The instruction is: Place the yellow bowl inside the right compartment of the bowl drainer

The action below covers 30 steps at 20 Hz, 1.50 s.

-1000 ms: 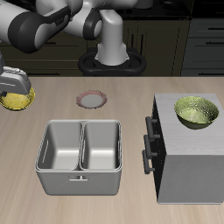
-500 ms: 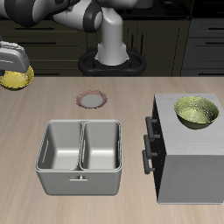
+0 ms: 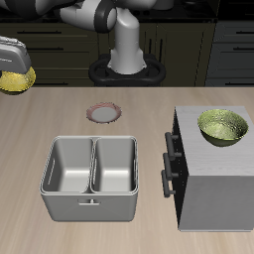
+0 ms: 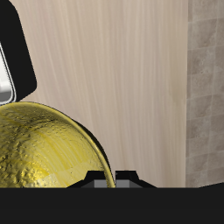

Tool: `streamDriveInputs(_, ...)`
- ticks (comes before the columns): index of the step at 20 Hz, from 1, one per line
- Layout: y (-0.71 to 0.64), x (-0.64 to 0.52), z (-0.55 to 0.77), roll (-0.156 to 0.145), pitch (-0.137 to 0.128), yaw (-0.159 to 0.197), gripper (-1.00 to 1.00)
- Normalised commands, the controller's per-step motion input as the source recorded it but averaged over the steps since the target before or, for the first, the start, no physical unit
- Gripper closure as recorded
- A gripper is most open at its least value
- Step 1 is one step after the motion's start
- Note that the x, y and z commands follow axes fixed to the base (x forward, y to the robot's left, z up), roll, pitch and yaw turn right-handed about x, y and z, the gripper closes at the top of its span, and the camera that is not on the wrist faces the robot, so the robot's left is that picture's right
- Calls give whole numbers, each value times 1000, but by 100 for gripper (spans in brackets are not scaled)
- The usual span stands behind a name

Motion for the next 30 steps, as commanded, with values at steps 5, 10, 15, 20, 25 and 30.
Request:
streamDriveInputs(5,243,168,277,22,-29,-5,100)
streamDriveInputs(10,277,197,253,44,-22,6,100)
streamDriveInputs(15,192,211,229,18,-16,23,100)
streamDriveInputs(20,203,201,210,9,-15,16,100)
streamDriveInputs(25,287,317,124,34,-12,-2,100)
streamDriveInputs(30,250,210,-39,33,12,1,100)
